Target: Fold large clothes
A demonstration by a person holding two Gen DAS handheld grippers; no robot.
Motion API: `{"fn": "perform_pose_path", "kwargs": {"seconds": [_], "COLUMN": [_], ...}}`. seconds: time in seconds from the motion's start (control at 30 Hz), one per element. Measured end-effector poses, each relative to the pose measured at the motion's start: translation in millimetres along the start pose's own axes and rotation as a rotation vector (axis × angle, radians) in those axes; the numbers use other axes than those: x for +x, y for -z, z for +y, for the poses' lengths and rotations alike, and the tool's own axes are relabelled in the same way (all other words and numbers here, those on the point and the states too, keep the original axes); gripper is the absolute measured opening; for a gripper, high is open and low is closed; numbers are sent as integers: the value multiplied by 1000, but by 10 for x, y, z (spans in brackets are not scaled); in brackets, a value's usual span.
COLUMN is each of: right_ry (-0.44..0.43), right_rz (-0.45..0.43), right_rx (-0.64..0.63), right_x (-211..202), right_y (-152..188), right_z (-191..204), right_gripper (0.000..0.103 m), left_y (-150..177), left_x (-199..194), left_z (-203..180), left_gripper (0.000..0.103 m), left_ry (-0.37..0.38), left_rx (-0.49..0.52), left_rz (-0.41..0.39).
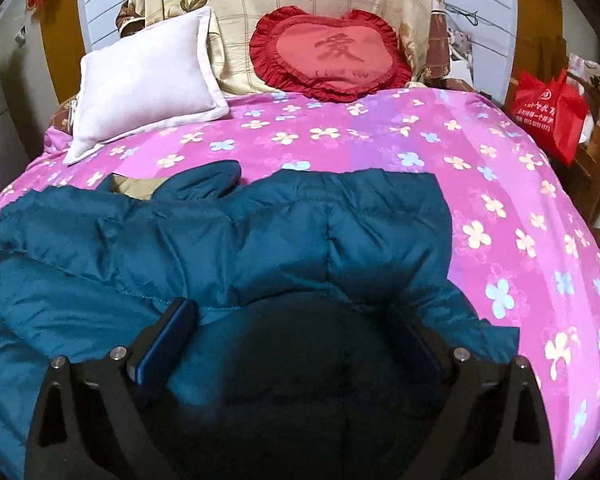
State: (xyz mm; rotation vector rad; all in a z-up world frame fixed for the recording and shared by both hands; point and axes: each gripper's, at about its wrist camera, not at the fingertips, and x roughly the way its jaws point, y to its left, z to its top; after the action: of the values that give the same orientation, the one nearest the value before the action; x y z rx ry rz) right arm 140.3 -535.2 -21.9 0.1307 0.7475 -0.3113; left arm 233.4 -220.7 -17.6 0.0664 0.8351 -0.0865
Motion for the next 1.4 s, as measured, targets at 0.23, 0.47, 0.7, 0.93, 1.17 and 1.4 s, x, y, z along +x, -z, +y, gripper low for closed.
{"fn": "perform_pose_path", "kwargs": {"seconds": [0.23,0.47,0.7,0.93,1.17,1.4], "right_ry": [-58,8,-35,-75,-7,41], "right_rz": [-45,-7,-25,-34,-28,47], "right_rx": [59,-42,30,3,11,11], "right_x": [-476,-621,-844,-1143,-1113,-929], "right_y": [81,494,519,747,819,860], "right_z": [-67,-119,-114,35,-82,-199], "right_gripper": [97,101,101,101,101,101], "left_y": [73,326,614,838,871,891], "left_x": [-220,-683,-1058,-1236,-1123,-1037], "left_z": [140,295,487,577,590,628], "left_gripper": [46,46,46,46,46,46], "left_ry": [32,12,12,32,47,51], "left_rx": [-29,15,0,-23,-32,-38], "left_rz": [-32,-81,-85,-87,-69,-44]}}
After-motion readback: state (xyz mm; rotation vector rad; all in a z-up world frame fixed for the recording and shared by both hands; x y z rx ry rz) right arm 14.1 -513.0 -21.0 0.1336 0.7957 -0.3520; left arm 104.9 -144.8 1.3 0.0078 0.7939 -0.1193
